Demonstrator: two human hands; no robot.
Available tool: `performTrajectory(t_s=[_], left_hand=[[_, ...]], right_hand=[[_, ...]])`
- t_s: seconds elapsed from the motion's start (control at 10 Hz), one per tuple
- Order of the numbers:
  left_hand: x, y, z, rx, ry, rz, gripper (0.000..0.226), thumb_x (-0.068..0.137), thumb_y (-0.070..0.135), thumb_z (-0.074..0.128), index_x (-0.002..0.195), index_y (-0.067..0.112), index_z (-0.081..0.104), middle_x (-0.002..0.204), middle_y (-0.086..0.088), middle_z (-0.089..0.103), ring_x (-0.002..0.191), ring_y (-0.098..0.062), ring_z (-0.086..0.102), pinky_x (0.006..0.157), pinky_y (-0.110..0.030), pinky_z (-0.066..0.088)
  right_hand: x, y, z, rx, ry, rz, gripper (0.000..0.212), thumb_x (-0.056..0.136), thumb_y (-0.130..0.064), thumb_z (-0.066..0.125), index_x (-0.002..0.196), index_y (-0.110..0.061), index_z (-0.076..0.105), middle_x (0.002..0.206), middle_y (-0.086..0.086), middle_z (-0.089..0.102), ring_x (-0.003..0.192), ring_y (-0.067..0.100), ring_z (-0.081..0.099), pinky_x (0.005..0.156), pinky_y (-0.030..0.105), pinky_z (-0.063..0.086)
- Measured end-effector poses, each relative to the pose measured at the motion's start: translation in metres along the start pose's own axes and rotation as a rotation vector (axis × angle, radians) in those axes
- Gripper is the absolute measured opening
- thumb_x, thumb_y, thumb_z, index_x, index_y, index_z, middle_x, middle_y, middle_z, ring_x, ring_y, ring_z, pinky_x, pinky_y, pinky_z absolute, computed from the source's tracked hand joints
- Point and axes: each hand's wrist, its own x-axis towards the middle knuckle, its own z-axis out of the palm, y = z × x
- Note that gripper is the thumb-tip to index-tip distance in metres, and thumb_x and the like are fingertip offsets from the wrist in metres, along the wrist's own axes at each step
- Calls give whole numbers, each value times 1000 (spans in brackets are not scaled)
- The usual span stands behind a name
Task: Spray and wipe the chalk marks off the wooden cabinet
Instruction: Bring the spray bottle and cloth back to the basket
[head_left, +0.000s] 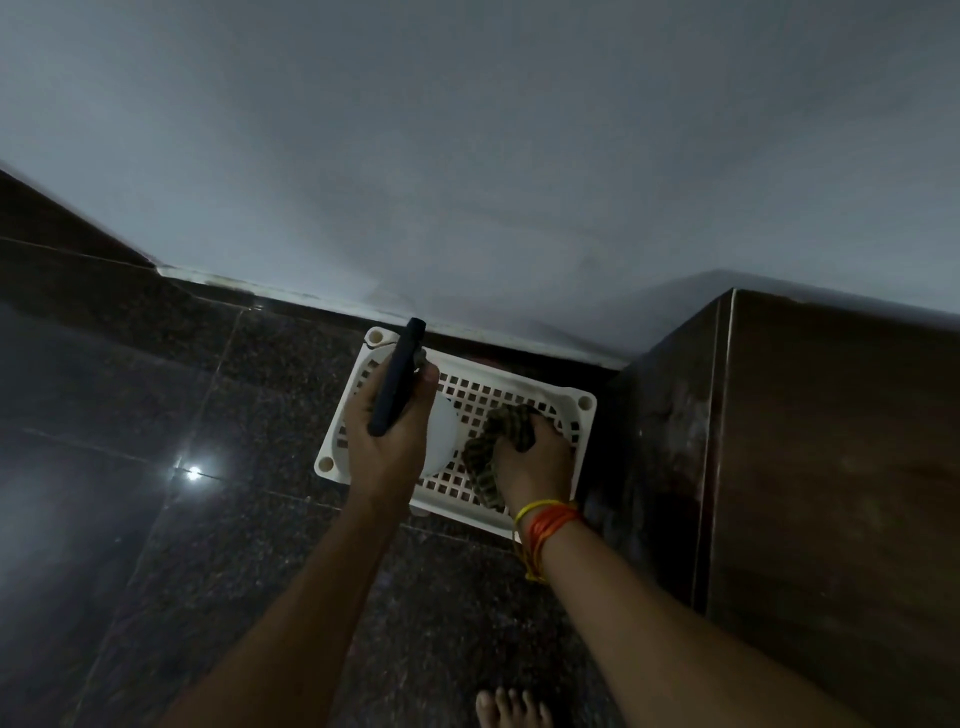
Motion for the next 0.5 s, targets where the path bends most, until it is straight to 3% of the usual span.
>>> performTrajectory(t_s=[0.1, 0.3, 0.4, 0.5], left_hand=[[-10, -3, -8, 48, -57, 1, 24, 91, 27, 64, 114, 18, 66, 103, -3, 71, 97, -11, 67, 84, -27, 56], [-25, -4, -20, 37, -114, -42, 38, 88, 32, 67, 125, 26, 59, 113, 7, 68, 104, -5, 65, 86, -26, 55], [-27, -8, -29, 95, -147, -112, 66, 77, 43, 78, 135, 27, 51, 118, 3, 63, 109, -11, 62, 89, -33, 55], [-43, -10, -38, 244, -160, -142, 58, 75, 47, 79, 124, 36, 51, 128, 7, 56, 119, -11, 55, 98, -39, 49]], right_hand=[[-3, 1, 0, -19, -14, -5, 49, 84, -22, 58, 132, -21, 51, 133, 8, 53, 124, 27, 49, 104, 45, 43], [-24, -8, -10, -35, -17, -64, 51, 89, -22, 55, 138, -18, 44, 141, 7, 46, 129, 27, 44, 107, 43, 40], [-36, -13, -18, -36, 1, -87, 50, 92, -24, 52, 141, -18, 42, 145, 6, 40, 132, 26, 40, 109, 39, 37], [-56, -22, -28, -41, 24, -141, 49, 94, -28, 49, 141, -16, 39, 147, 7, 37, 134, 24, 36, 111, 36, 33]])
